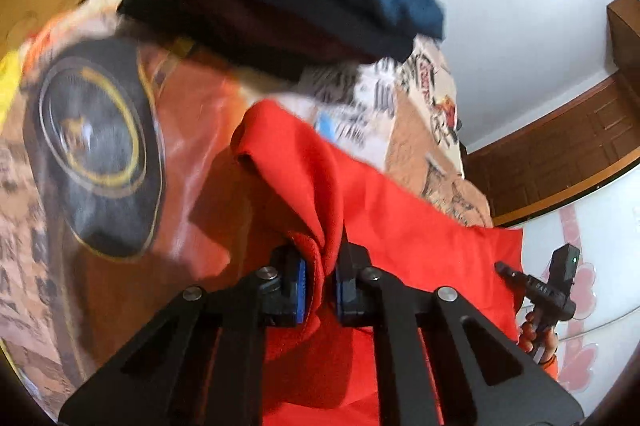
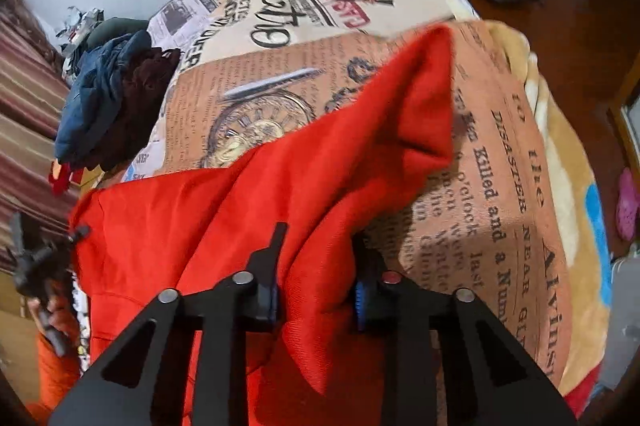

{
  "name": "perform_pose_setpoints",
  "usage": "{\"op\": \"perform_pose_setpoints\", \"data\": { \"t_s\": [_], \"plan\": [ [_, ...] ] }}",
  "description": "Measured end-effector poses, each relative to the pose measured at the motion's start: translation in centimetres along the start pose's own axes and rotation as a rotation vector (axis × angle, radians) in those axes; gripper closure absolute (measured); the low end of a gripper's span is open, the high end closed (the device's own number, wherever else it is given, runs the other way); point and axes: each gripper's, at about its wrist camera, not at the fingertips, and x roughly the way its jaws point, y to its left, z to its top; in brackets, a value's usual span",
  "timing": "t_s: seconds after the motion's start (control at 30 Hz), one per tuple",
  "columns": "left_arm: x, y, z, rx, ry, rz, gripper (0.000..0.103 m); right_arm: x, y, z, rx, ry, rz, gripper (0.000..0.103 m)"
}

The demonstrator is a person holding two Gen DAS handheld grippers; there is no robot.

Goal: Fold large clothes

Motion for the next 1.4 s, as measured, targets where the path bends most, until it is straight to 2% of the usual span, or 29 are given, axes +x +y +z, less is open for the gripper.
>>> {"op": "perform_pose_setpoints", "data": {
  "t_s": [0.13,0.27,0.4,0.47,0.57,0.67,0.83,0.9,1.03,1.1,1.17,1.4],
  "plan": [
    [-1.3,-2.5,2.6,0.065,-0.049,0.014,0.094,-1.8,1.5,1.1,-0.030,-0.081,0.007,0.089],
    [-3.0,-6.1,5.7,0.169,-0.158,0.047,0.095,-4.6,4.0,3.6,-0.066,-0.206,0.017,0.091],
    [-4.0,-8.1,8.2,0.196,-0.244,0.051,0.095,-6.6,5.5,6.4,-0.081,-0.309,0.022,0.091],
    [-3.5,-8.4,8.7,0.209,-0.254,0.068,0.095,-6.5,5.4,8.0,-0.072,-0.332,0.014,0.091],
    [-1.3,-7.9,8.5,0.215,-0.205,0.103,0.095,-4.6,4.6,9.2,-0.064,-0.320,0.003,0.090],
    [1.6,-6.7,7.5,0.226,-0.147,0.143,0.095,-2.3,3.6,8.8,-0.049,-0.278,-0.004,0.090],
    [7.2,-4.3,5.9,0.269,-0.045,0.341,0.094,2.2,1.8,7.9,-0.043,-0.183,-0.122,0.090],
    [8.0,-3.6,5.7,0.260,-0.025,0.348,0.092,2.7,0.9,7.8,-0.019,-0.163,-0.149,0.086],
    [7.9,-2.4,5.9,0.217,-0.022,0.303,0.090,2.2,-0.7,7.6,0.049,-0.151,-0.125,0.083],
    [7.5,-2.2,6.0,0.207,-0.020,0.290,0.088,1.6,-1.1,7.7,0.052,-0.152,-0.157,0.082],
    [6.7,-2.5,5.6,0.215,-0.025,0.297,0.086,0.9,-1.0,7.5,0.041,-0.157,-0.184,0.082],
    [3.3,-4.7,4.3,0.270,-0.068,0.344,0.085,-2.6,0.4,6.5,0.006,-0.203,-0.162,0.081]
  ]
}}
